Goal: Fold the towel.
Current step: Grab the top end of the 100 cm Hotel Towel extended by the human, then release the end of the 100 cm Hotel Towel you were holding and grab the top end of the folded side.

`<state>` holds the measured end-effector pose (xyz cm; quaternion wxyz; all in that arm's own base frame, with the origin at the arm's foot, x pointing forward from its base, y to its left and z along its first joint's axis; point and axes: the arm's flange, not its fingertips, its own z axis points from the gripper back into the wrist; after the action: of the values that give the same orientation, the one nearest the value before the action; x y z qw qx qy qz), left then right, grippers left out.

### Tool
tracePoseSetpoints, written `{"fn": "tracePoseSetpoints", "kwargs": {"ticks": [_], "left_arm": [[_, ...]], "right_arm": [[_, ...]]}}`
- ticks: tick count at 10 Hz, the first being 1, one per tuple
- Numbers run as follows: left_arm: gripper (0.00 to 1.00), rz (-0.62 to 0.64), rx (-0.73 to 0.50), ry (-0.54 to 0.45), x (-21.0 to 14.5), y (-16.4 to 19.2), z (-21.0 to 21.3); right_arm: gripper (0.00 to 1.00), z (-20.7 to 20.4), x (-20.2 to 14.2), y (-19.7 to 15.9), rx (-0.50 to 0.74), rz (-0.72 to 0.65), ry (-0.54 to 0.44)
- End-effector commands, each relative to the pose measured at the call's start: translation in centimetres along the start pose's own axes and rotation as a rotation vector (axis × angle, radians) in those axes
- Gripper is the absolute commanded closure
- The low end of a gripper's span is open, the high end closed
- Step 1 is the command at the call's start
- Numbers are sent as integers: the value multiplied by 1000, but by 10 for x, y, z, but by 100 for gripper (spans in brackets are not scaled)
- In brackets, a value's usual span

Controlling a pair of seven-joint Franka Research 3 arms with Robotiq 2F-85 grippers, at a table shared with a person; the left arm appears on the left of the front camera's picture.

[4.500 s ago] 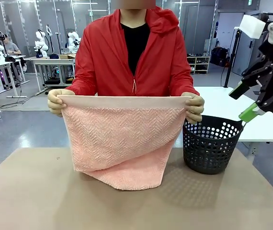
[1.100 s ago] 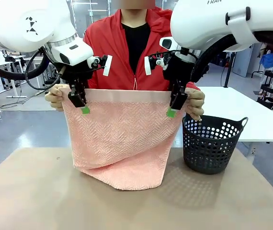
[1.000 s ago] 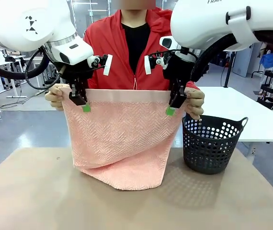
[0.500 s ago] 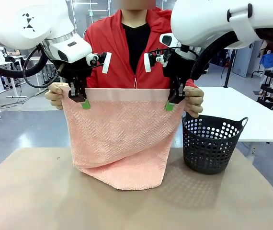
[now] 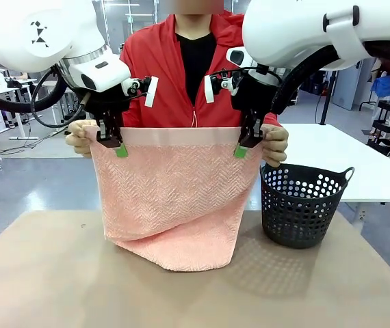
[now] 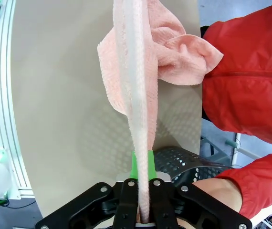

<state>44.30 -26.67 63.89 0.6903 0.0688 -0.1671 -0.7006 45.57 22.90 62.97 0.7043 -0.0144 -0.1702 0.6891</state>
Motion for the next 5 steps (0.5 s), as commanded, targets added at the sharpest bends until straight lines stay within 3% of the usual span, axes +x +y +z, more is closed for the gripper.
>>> {"fn": "tracePoseSetpoints", "kwargs": {"ticks": [1, 5], "left_arm": [[100, 1, 3, -3, 1, 3, 2], [100, 1, 3, -3, 1, 3, 2]], "right_arm": [[100, 1, -1, 0, 2, 0, 2], [100, 1, -1, 0, 2, 0, 2]]}}
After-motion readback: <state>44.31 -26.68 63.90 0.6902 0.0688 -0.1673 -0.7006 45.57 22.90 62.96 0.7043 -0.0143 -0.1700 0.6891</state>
